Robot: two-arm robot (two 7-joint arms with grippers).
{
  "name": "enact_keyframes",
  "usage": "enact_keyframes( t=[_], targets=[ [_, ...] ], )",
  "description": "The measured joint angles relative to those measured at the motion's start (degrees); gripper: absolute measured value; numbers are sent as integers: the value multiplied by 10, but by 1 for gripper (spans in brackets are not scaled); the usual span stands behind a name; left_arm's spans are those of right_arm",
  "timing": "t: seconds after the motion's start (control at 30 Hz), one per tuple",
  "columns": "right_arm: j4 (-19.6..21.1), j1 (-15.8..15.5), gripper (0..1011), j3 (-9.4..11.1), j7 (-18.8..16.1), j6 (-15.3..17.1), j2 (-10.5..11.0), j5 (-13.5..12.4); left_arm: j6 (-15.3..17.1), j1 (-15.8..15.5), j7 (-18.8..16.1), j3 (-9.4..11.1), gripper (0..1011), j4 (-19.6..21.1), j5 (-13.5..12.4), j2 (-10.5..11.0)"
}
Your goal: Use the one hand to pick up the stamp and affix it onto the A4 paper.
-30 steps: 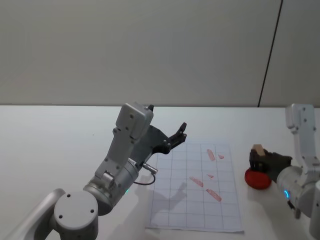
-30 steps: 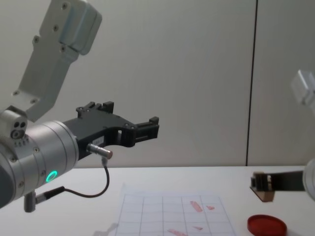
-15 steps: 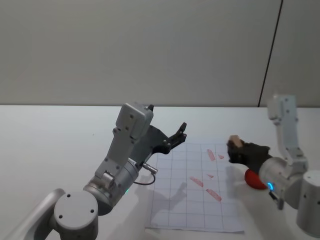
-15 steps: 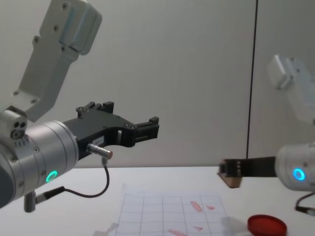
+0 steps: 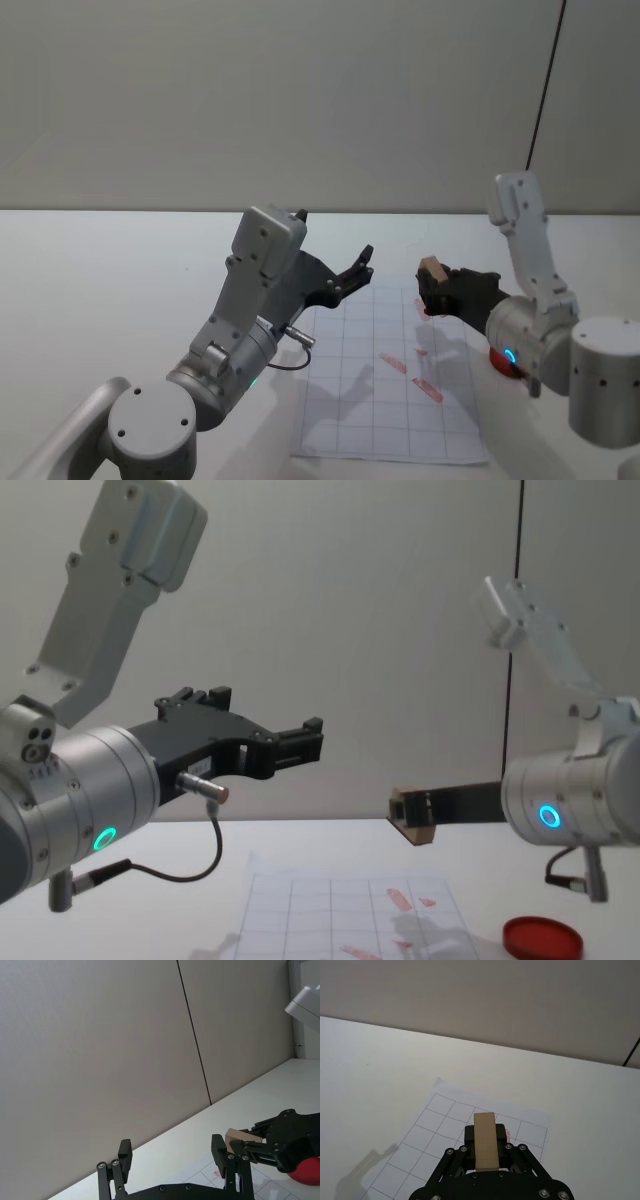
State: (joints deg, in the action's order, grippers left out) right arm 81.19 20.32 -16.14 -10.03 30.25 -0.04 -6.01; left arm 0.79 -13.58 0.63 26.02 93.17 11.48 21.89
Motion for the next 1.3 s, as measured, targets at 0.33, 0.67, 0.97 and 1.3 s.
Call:
enact_keyframes(
  t=[0.33, 0.67, 0.97, 1.3],
  targets=[
    [-27, 29, 220, -4, -55, -15, 7, 74, 0, 0, 0, 0, 1002, 0, 0, 0],
    [-85, 70, 220, -4, -100, -47, 12, 147, 0, 0, 0, 0, 1002, 0, 0, 0],
    [-123, 95, 220, 2, -130, -72, 14, 161, 0, 0, 0, 0, 1002, 0, 0, 0],
    [-131, 100, 220, 11, -150, -66, 16, 120, 0, 0, 0, 0, 1002, 0, 0, 0]
  ],
)
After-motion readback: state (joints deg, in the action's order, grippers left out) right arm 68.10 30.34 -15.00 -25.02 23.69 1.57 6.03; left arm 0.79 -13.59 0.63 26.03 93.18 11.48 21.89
